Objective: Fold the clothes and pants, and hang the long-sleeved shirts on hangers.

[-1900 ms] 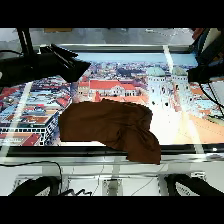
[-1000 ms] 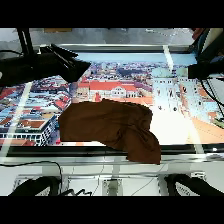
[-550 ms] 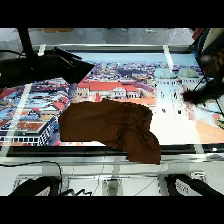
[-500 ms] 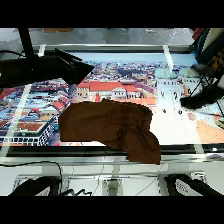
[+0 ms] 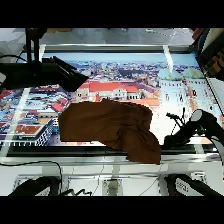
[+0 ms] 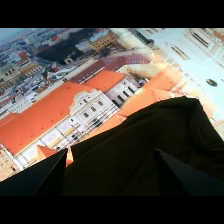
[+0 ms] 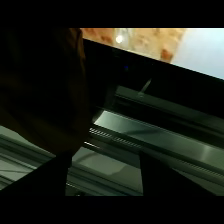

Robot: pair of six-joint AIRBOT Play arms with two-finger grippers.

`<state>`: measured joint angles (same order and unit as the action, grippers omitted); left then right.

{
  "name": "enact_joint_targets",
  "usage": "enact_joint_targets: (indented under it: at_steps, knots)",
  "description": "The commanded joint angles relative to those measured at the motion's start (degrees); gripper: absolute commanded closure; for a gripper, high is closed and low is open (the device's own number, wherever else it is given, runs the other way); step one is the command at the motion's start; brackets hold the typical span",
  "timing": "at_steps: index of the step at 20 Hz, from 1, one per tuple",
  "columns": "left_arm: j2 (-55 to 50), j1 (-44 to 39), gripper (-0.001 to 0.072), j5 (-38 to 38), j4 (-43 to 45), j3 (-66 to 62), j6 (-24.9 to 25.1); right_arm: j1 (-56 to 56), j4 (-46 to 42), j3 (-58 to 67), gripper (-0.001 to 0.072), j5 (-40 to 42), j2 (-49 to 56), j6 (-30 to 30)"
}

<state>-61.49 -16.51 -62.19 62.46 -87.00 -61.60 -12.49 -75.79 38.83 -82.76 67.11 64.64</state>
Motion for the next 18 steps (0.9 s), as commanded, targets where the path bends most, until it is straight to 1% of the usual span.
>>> enact_joint_targets:
  at_steps: [1, 2, 3, 7, 8, 9, 10, 13, 15, 18]
  knots:
    - [-1.2, 0.1, 0.0125, -0.5, 4.9, 0.1, -4.9, -0.1, 5.2, -3.8, 0.0244, 8.5, 0.1, -2.3]
    - [-1.9, 0.1, 0.0125, -0.5, 7.5, 0.1, -7.1, -0.1, 6.6, -3.8, 0.0269, 10.9, 0.1, -2.9]
    - [-2.5, 0.1, 0.0125, -0.5, 9.6, 0.1, -8.5, -0.1, 7.5, -3.8, 0.0270, 13.0, 0.1, -2.9]
    - [-5.9, 0.1, 0.0126, -0.5, 15.3, 0.1, -10.1, 0.0, 9.9, -3.8, 0.0273, 19.2, 0.1, -2.8]
    - [-7.0, 0.4, 0.0155, -0.6, 16.0, 0.1, -11.0, 0.0, 10.3, -3.8, 0.0285, 19.6, 0.1, -2.8]
    - [-8.0, 1.2, 0.0234, -0.9, 16.0, 0.1, -11.5, 0.0, 10.4, -3.8, 0.0360, 19.5, 0.1, -2.8]
    - [-9.0, 2.1, 0.0238, -1.6, 16.0, 0.1, -11.8, 0.0, 10.4, -3.8, 0.0448, 19.3, 0.1, -2.8]
    - [-11.8, 6.5, 0.0238, -5.9, 16.0, 0.1, -11.9, 0.0, 11.0, -3.8, 0.0454, 18.9, 0.1, -2.8]
    - [-13.3, 10.9, 0.0236, -9.8, 15.9, 0.2, -11.7, 0.0, 11.4, -4.2, 0.0441, 17.8, 0.1, -2.9]
    - [-13.6, 18.8, 0.0215, -12.5, 15.4, 2.3, -11.4, 0.0, 11.3, -4.6, 0.0442, 16.3, 0.1, -4.2]
